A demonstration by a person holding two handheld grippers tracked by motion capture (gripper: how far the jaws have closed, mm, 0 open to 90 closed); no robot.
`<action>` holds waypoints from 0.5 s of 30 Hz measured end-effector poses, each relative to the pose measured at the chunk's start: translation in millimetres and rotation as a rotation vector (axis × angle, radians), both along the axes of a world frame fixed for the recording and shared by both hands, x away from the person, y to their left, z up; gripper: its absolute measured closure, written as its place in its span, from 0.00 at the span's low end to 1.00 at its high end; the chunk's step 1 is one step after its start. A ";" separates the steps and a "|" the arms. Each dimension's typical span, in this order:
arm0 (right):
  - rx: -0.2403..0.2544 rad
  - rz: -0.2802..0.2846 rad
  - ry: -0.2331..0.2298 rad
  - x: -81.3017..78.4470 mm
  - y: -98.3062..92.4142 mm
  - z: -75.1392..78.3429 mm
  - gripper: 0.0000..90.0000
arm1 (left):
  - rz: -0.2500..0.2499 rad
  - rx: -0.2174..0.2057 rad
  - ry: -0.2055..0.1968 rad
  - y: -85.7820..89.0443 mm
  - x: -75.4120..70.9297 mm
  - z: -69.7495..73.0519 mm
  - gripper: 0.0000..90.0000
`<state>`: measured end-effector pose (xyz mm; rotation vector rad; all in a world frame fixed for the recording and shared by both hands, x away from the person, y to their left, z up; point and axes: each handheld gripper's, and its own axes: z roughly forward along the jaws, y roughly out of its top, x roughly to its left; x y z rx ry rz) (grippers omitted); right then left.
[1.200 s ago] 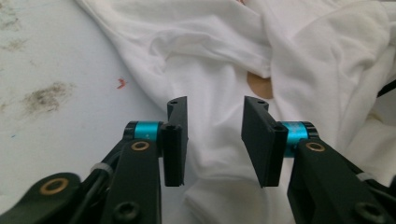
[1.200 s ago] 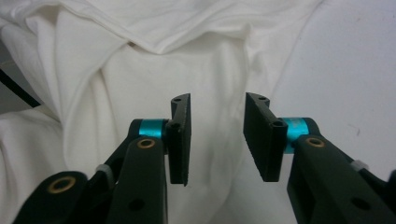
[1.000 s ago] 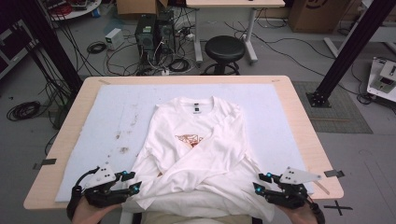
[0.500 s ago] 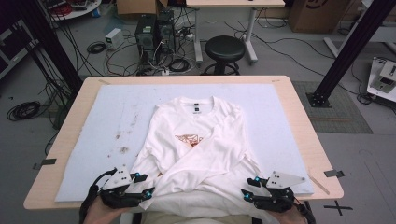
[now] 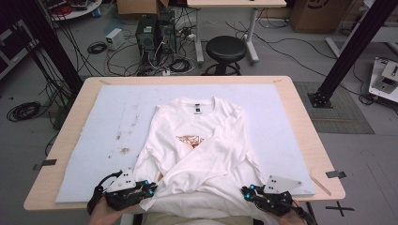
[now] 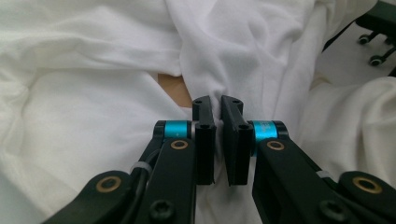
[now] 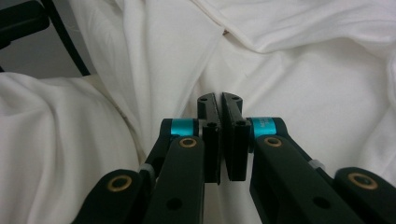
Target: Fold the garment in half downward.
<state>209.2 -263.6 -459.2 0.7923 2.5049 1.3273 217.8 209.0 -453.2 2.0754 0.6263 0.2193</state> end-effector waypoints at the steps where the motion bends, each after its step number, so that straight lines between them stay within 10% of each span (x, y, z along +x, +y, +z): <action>1: 0.006 0.008 0.007 0.1 -1.9 0.7 0.98 | -0.005 -0.004 0.001 0.1 -1.2 0.5 0.94; 15: -0.012 0.112 0.078 -8.3 -10.3 6.8 0.98 | -0.109 0.053 0.030 -1.3 -16.0 7.3 0.94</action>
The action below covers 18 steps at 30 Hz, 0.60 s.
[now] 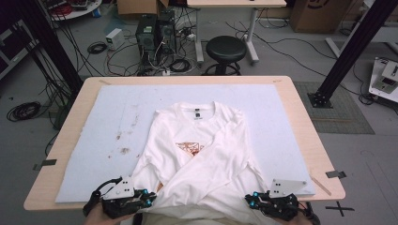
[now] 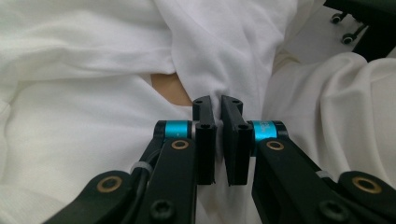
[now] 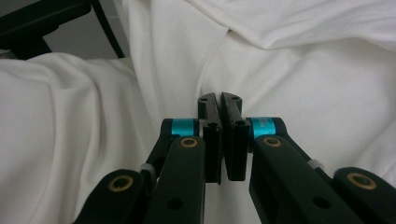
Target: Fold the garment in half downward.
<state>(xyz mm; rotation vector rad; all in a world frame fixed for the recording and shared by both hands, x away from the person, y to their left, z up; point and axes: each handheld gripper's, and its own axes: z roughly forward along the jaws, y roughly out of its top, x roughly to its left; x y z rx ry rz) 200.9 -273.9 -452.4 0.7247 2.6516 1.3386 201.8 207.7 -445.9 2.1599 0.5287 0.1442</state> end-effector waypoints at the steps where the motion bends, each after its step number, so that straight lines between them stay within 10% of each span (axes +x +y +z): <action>1: 0.000 0.001 -0.001 -0.1 -0.4 0.5 0.98 | -0.006 0.003 0.001 -0.1 -0.5 0.3 0.94; 6: 0.026 0.001 0.000 0.6 -4.4 2.1 0.92 | -0.004 -0.036 0.012 3.1 1.1 2.4 0.90; 11: 0.136 -0.166 -0.075 8.9 -15.7 8.8 0.63 | 0.136 -0.145 -0.045 16.2 9.9 14.2 0.64; 18: -0.010 -0.397 -0.138 29.9 -15.4 5.5 0.59 | 0.434 0.014 -0.114 22.7 33.4 14.8 0.57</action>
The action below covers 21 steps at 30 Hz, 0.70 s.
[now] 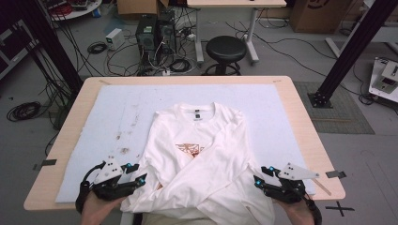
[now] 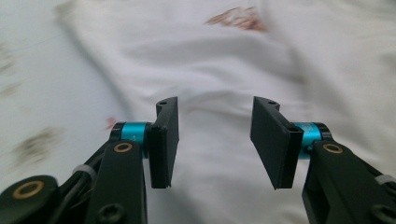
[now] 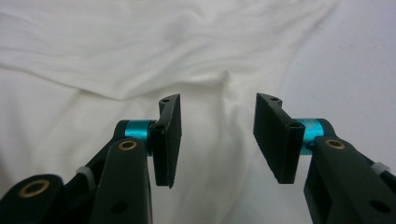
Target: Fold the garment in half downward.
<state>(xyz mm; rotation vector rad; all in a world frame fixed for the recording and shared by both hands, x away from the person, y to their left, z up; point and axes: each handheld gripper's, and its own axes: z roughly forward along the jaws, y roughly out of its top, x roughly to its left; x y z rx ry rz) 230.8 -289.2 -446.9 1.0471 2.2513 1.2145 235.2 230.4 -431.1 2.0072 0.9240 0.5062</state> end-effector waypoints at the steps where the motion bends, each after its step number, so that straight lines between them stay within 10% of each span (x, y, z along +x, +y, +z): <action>1: -0.026 -0.009 0.010 2.6 2.5 -2.3 0.60 | 0.012 0.012 0.019 0.3 3.1 -2.5 0.56; 6: -0.062 -0.019 0.029 14.5 9.7 -11.5 0.70 | 0.027 0.055 0.094 1.5 12.2 -17.1 0.57; 12: -0.051 0.010 0.019 16.8 11.1 -12.4 0.95 | -0.007 -0.045 0.091 11.7 11.6 -24.5 0.94; 21: -0.042 0.004 0.027 10.8 2.1 -11.9 0.97 | -0.064 -0.057 0.118 17.7 -2.5 -23.6 0.97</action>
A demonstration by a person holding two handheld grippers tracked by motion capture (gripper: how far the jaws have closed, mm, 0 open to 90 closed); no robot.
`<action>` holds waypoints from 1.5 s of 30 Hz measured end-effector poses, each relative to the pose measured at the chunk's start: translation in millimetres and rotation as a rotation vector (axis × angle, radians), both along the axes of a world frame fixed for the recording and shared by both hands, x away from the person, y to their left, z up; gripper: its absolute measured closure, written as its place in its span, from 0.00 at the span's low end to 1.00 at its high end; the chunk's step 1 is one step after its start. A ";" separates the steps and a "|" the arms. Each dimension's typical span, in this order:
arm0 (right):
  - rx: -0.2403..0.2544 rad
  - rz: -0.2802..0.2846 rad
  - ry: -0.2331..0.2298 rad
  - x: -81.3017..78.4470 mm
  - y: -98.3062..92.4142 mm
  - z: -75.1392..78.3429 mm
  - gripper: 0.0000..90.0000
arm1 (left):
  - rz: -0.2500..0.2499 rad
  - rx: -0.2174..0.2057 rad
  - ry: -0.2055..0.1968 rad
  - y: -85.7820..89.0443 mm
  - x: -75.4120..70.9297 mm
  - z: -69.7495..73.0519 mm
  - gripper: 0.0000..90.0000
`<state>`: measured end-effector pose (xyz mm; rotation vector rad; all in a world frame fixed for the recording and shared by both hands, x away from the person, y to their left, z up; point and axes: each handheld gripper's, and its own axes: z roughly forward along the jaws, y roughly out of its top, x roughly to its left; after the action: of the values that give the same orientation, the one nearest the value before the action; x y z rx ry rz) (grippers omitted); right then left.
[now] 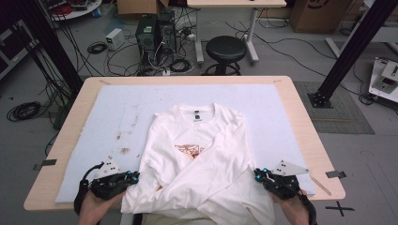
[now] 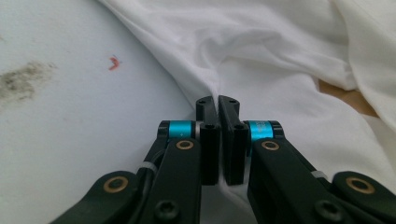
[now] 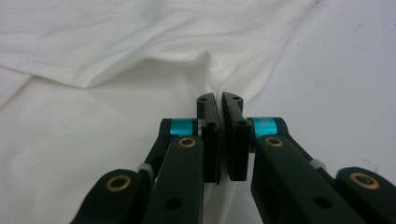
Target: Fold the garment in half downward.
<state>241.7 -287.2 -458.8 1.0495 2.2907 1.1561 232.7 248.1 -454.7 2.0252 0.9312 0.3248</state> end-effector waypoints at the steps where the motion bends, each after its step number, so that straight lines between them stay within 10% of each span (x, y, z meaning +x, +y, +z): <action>1: 0.002 0.001 0.003 -1.6 -1.1 0.1 0.97 | -0.004 0.001 0.000 0.4 -1.6 0.1 0.97; 6: 0.014 -0.009 0.004 -6.0 -4.6 0.0 0.97 | 0.023 -0.010 -0.016 3.1 -4.1 0.9 0.95; 11: 0.040 -0.003 -0.004 -3.9 -3.1 2.5 0.83 | 0.046 -0.061 -0.044 7.6 0.9 7.5 0.63; 20: 0.031 0.012 -0.018 3.8 6.2 4.0 0.67 | 0.011 0.008 -0.061 -8.2 19.0 15.5 0.58; 30: 0.104 -0.067 -0.044 23.9 6.9 9.7 0.30 | 0.076 -0.011 -0.113 -23.6 50.2 23.2 0.48; 38: 0.118 -0.101 -0.077 47.8 1.8 17.7 0.27 | 0.128 -0.015 -0.155 -27.2 82.2 41.7 0.41; 45: 0.121 -0.138 -0.064 73.8 -6.9 13.0 0.29 | 0.162 -0.047 -0.106 -30.5 121.7 51.8 0.41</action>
<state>315.4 -294.1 -445.8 1.1770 2.0862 1.2657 354.4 217.6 -402.9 1.8755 1.0285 0.4897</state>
